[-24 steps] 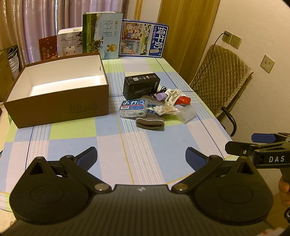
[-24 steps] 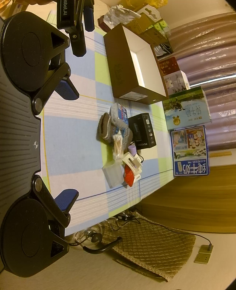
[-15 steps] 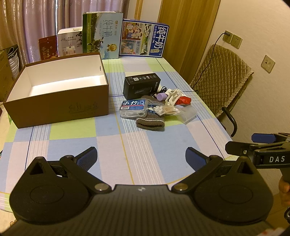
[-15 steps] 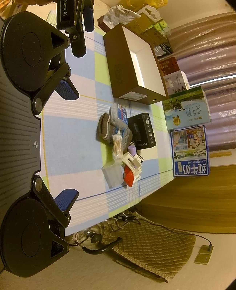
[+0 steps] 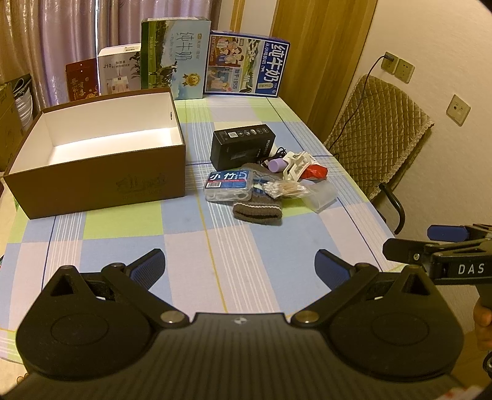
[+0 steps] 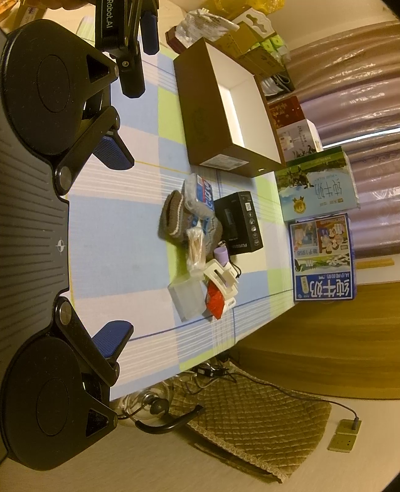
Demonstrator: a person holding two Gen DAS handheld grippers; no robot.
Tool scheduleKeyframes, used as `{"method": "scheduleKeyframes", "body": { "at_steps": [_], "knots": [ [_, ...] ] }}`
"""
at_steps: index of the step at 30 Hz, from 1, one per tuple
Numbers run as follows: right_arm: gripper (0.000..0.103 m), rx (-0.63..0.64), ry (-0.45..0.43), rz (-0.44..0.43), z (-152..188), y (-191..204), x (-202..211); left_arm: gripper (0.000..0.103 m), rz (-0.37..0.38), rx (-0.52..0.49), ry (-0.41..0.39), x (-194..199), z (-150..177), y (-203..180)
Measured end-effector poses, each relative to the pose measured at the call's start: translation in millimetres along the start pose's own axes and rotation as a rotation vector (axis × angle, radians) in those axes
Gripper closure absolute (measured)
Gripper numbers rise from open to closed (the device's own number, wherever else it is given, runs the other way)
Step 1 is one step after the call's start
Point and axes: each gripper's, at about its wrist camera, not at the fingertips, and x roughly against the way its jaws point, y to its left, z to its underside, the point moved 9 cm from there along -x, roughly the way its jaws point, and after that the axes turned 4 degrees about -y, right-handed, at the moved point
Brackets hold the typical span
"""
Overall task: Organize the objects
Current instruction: 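Move both tools toward the pile of items on the table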
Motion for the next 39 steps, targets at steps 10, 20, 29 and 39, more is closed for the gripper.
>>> {"method": "scheduleKeyframes", "body": {
  "at_steps": [10, 20, 29, 39],
  "knots": [
    [0.002, 0.006, 0.010, -0.007, -9.6, -5.8, -11.8, 0.001, -0.008, 0.011, 0.008, -11.2, -6.9, 1.9],
    [0.002, 0.008, 0.024, -0.008, -16.8, -15.1, -26.3, 0.001, -0.023, 0.025, 0.023, -27.0, -15.5, 2.3],
    [0.002, -0.007, 0.030, 0.004, -24.9, -35.2, -44.3, 0.001, -0.034, 0.027, 0.044, -48.1, -23.0, -2.2],
    [0.002, -0.025, 0.020, -0.015, -34.0, -59.3, -69.9, 0.001, -0.048, 0.022, 0.069, -81.2, -33.7, -6.5]
  ]
}}
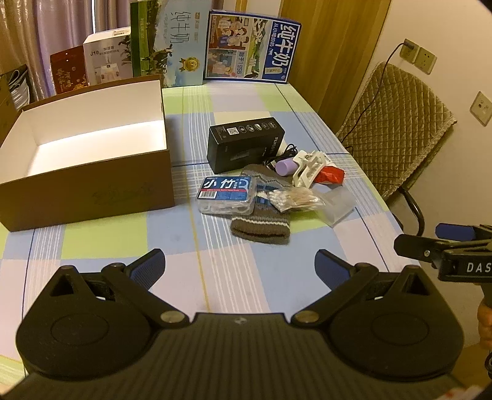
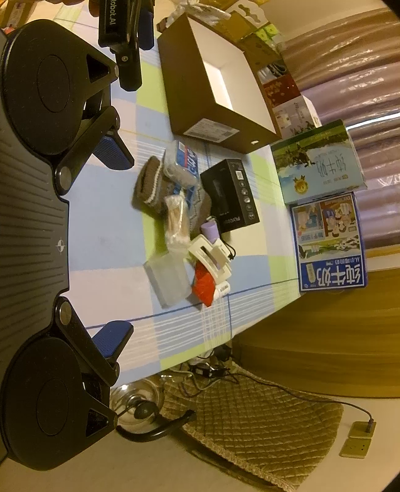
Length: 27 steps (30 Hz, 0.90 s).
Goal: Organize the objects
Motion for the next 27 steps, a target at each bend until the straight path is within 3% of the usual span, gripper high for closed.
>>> {"method": "scheduleKeyframes", "body": {
  "at_steps": [8, 14, 18, 27],
  "knots": [
    [0.002, -0.021, -0.003, -0.002, -7.9, -24.7, -27.1, 0.001, -0.015, -0.018, 0.011, -29.5, -12.8, -2.2],
    [0.002, 0.045, 0.006, -0.006, -13.1, -40.3, -55.8, 0.001, -0.045, -0.012, 0.019, -49.3, -19.7, 1.7],
    [0.017, 0.084, 0.024, -0.035, -10.4, -45.5, -77.4, 0.001, -0.069, -0.012, 0.029, -63.7, -21.7, 4.6],
    [0.018, 0.165, 0.048, -0.068, -6.2, -54.1, -123.5, 0.001, -0.090, 0.003, 0.055, -96.0, -22.1, 10.0]
  ]
}}
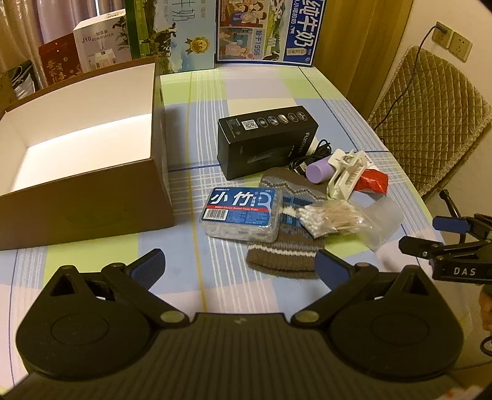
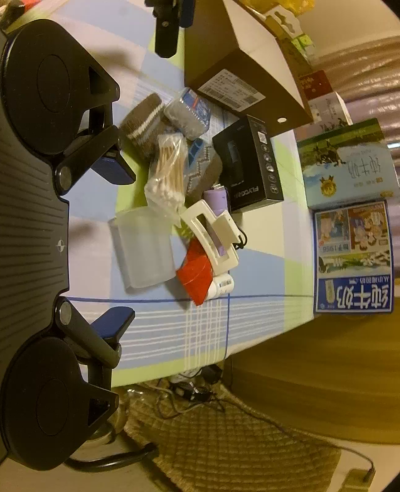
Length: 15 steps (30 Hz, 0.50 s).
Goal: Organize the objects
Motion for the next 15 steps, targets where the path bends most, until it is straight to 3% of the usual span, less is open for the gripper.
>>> {"method": "scheduleKeyframes", "body": {
  "at_steps": [15],
  "knots": [
    [0.019, 0.059, 0.056, -0.031, 2.9, -5.8, -51.4, 0.001, -0.031, 0.095, 0.058, -38.8, -2.2, 7.1]
  ]
}}
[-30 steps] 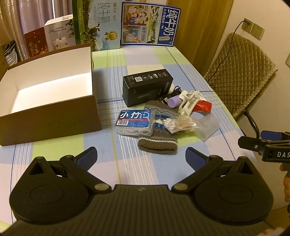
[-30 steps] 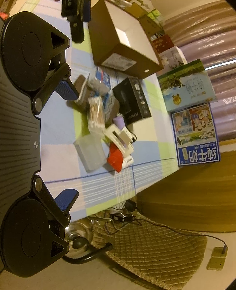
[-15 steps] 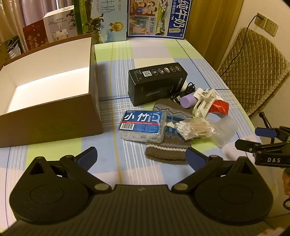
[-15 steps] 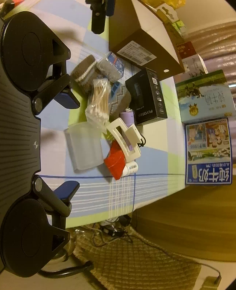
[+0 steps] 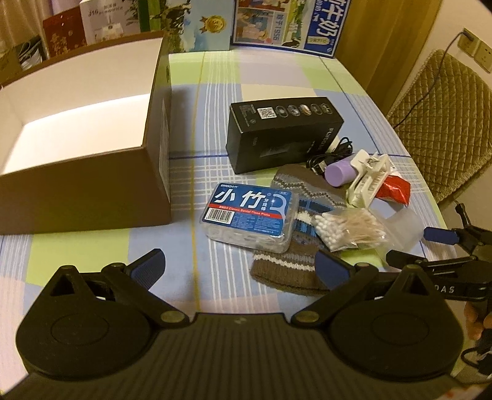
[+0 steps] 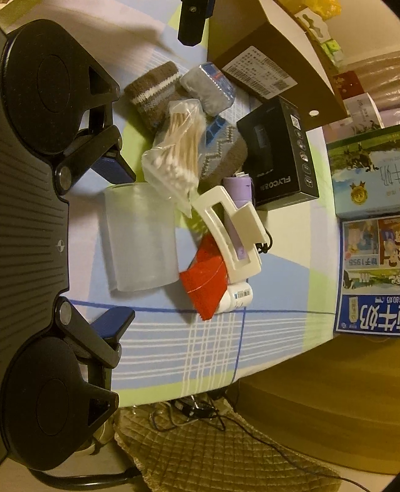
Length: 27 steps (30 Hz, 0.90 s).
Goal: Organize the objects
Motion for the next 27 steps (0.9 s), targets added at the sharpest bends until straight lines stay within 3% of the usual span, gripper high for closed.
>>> {"method": "scheduleKeyframes", "body": {
  "at_steps": [2, 9, 15, 21, 27],
  "knots": [
    [0.033, 0.009, -0.002, -0.004, -0.7, 1.8, -1.6, 0.001, -0.001, 0.014, 0.005, -3.2, -0.6, 0.6],
    [0.033, -0.037, 0.009, 0.037, 2.1, -9.8, 10.1, 0.001, -0.005, 0.036, 0.018, -15.6, -5.0, -2.2],
    [0.033, -0.115, -0.037, 0.097, -7.8, -36.9, 33.6, 0.001, -0.028, 0.083, 0.010, -25.0, -14.4, -4.2],
    [0.033, -0.189, -0.092, 0.149, -27.9, -65.4, 43.6, 0.001, -0.075, 0.121, -0.006, -37.2, -29.9, -7.7],
    [0.033, -0.206, -0.103, 0.137, -39.7, -72.3, 37.4, 0.001, -0.146, 0.152, -0.024, -55.1, -43.8, -8.5]
  ]
}}
